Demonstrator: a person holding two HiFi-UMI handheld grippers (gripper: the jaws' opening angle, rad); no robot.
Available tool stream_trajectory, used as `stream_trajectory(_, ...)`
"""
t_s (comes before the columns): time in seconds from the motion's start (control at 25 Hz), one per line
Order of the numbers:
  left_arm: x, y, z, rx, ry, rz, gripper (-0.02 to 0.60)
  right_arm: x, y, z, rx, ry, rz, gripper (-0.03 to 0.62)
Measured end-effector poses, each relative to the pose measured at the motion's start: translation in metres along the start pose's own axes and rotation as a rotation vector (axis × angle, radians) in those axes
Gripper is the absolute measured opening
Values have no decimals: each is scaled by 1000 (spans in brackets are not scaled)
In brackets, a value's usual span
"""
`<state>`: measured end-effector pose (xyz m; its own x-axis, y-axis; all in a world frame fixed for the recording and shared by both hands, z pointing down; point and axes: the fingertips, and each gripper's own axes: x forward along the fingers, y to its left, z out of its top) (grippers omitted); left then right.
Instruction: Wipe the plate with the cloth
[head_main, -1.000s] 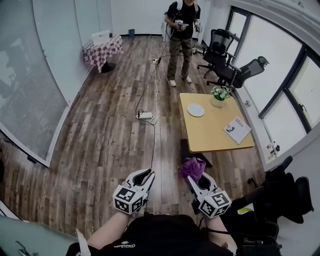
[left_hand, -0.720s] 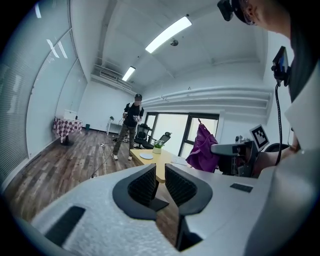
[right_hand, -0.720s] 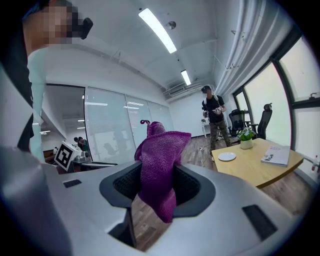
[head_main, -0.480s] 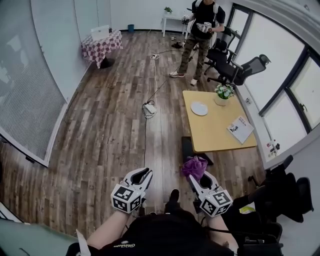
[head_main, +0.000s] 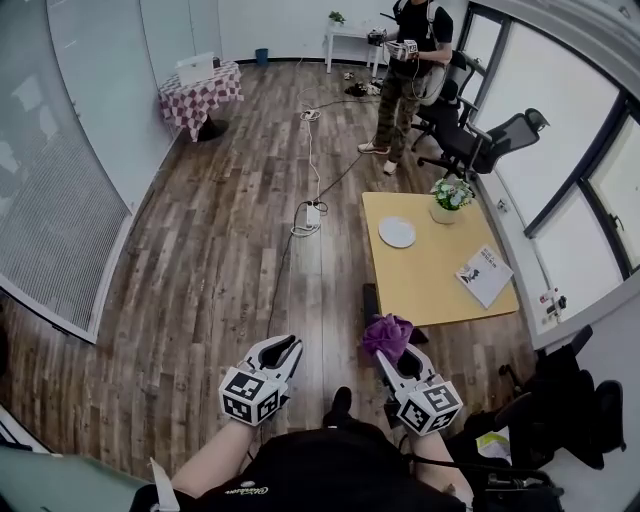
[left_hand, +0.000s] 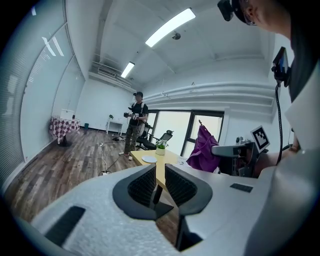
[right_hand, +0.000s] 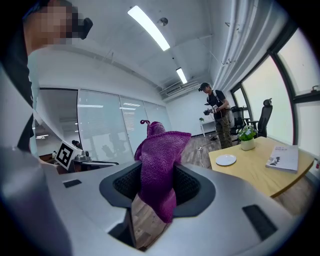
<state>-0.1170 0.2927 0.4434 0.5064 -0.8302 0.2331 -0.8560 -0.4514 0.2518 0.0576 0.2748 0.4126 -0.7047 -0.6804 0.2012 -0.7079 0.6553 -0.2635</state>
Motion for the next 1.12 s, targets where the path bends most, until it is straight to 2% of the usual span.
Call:
stream_trajectory(0.4, 121, 22, 49, 23, -14, 66, 60, 61, -108, 45, 1, 1, 81, 166)
stream_trajectory(0.56, 155, 25, 66, 20, -34, 88, 60, 77, -144, 56, 2, -1, 88, 166)
stream_trajectory(0.84, 172, 46, 70, -6, -39, 128, 60, 113, -157, 64, 5, 14, 130, 166)
stream_trajectory(1.12, 195, 98, 69, -43, -26, 138, 60, 168, -168, 70, 6, 44, 124, 166)
